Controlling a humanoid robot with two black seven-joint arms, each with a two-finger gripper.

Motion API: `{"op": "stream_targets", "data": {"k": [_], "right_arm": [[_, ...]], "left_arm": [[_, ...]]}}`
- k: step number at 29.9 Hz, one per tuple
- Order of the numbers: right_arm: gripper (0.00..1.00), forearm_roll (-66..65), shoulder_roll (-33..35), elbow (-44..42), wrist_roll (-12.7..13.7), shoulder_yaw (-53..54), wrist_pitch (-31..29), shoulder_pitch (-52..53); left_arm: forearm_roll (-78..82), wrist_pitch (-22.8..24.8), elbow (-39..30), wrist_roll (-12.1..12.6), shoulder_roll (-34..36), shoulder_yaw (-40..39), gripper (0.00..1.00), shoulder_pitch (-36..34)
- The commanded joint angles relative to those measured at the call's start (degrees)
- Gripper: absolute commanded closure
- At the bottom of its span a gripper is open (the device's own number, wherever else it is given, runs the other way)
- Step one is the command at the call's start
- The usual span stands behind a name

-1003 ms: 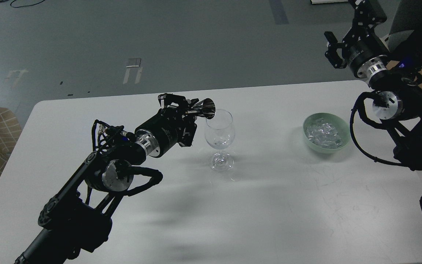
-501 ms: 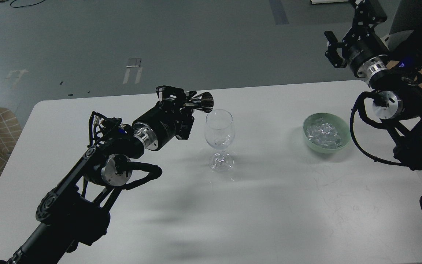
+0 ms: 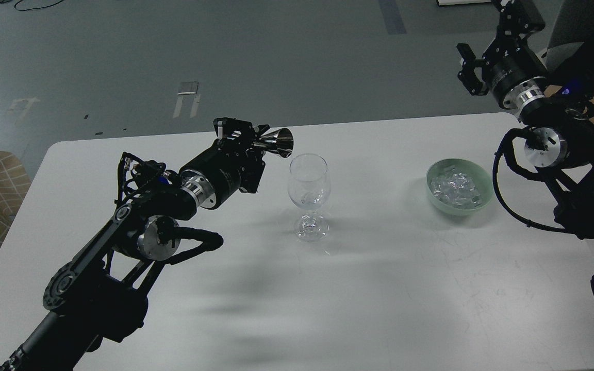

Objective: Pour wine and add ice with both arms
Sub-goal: 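Tilt the jigger with the left gripper to pour into the glass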

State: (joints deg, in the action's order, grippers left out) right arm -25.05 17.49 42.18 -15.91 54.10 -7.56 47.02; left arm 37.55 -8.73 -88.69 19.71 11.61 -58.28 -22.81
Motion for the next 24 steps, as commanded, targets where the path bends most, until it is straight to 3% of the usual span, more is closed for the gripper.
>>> {"op": "stream_targets", "data": {"k": [1,6,24], "right_arm": [[0.00,0.00,0.00,0.00,0.00,-0.05,0.01,0.00],[0.00,0.00,0.09,0.00,0.00,-0.05,0.01,0.00],[0.00,0.00,0.00,-0.08,0.00,0.04,0.01,0.09]], "left_arm": [[1.47,0.11,-0.17,0.07,0.08,0.09,1.00,-0.39],[1.91,0.11,-0.34,1.47,0.00,0.27,1.00,-1.79],[9.46,2.83,-1.49,1.56,0.70,1.85,1.00,-2.24]]}}
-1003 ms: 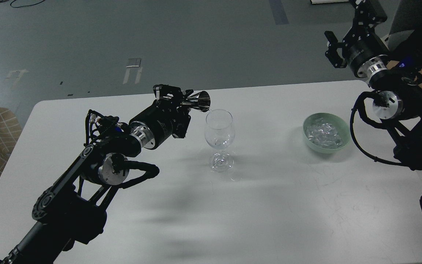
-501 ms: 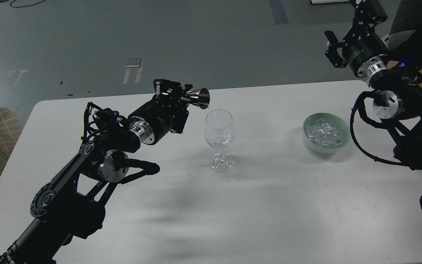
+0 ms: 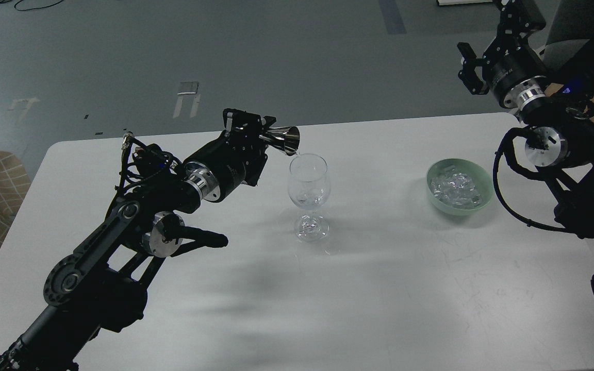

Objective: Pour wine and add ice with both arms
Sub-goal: 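Tilt the jigger with the left gripper to pour into the glass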

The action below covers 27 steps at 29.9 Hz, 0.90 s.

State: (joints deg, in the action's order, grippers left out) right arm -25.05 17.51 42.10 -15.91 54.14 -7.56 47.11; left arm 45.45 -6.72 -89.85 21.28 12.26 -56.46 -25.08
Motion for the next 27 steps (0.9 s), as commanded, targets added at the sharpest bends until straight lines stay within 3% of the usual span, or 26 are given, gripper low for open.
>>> {"op": "stream_targets", "data": {"k": [1,27], "right_arm": [[0.00,0.00,-0.02,0.00,0.00,0.00,0.00,-0.09],[0.00,0.00,-0.02,0.09,0.00,0.00,0.00,-0.09]], "left_arm": [[1.83,1.00,-0.50,-0.01,0.13,0.03,1.00,0.03],[22.92,3.73,-1.91,-0.01,1.53,2.84,1.00,-0.32]]}}
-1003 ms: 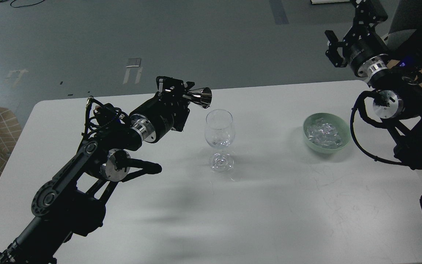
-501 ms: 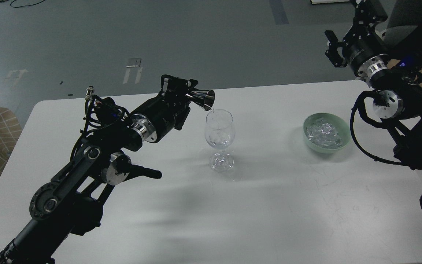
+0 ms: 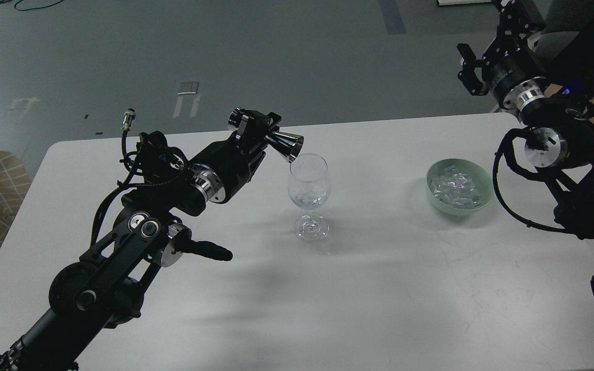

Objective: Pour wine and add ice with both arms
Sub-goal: 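Tilt the jigger with the left gripper to pour into the glass, then rotate the jigger upright and move it back toward its spot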

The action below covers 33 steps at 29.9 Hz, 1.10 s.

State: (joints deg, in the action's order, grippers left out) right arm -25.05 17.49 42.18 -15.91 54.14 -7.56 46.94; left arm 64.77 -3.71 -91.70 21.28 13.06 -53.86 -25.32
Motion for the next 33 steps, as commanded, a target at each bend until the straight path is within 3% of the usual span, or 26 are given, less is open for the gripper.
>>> {"op": "stream_targets", "data": {"k": [1,16,24,33], "right_arm": [[0.00,0.00,0.00,0.01,0.00,0.00,0.00,0.08],[0.00,0.00,0.18,-0.08,0.00,0.00,0.00,0.08],[0.00,0.00,0.18,-0.08,0.00,0.00,0.00,0.00],[0.00,0.00,0.18,-0.17,0.00,-0.09,0.00,0.00]], "left_arm": [[4.48,0.81,-0.15,-0.01,1.00,0.68,1.00,-0.17],[7.48,1.25,-5.51,2.89,3.37,4.02,1.00,-2.45],[13.80,3.61,-6.30,2.80,3.99,5.61,1.00,-3.42],[7.94,3.71,-6.65,3.42,2.32,4.38,1.00,-3.16]]}}
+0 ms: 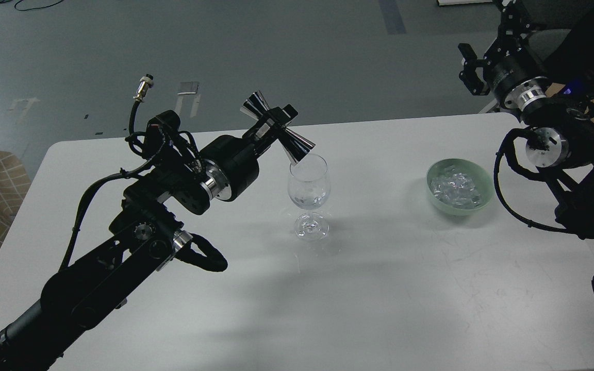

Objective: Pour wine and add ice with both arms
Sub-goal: 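Rotate the jigger upright and move it back toward its spot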

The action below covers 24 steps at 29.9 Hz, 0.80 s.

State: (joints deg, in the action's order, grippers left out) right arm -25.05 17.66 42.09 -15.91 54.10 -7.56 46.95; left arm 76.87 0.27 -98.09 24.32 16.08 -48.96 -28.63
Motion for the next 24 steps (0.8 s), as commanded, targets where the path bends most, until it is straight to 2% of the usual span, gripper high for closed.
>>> {"op": "stream_targets", "data": {"k": [1,7,12,15,17,24], "right_arm": [[0.00,0.00,0.01,-0.08,0.00,-0.05,0.00,-0.01],[0.00,0.00,0.01,-0.17,0.00,-0.05,0.00,-0.10],[0.00,0.00,0.01,-0.17,0.00,-0.05,0.44,-0.10],[0.00,0.00,0.01,-0.17,0.09,-0.05,0.44,-0.10],[0.00,0.00,0.01,-0.17,0.09,-0.05,0.44,-0.10],[0.00,0.00,-0.08,-0.26,0.26,-0.05,0.53,-0.19]], "left_arm": [[-6.35,-0.54,-0.61,0.64,-0.78,-0.78,1.00,0.15],[-23.94,-5.28,-1.58,1.78,-1.22,-4.56,1.00,0.06],[-41.07,-8.18,-1.49,1.79,-1.49,-12.64,1.00,0.85],[-49.86,-9.50,-0.97,0.91,-1.66,-17.73,1.00,2.08],[-56.10,-9.68,-0.44,-0.84,-1.66,-22.29,1.00,4.18],[-63.93,-9.06,2.46,-4.36,-3.23,-32.58,1.00,12.09]]}}
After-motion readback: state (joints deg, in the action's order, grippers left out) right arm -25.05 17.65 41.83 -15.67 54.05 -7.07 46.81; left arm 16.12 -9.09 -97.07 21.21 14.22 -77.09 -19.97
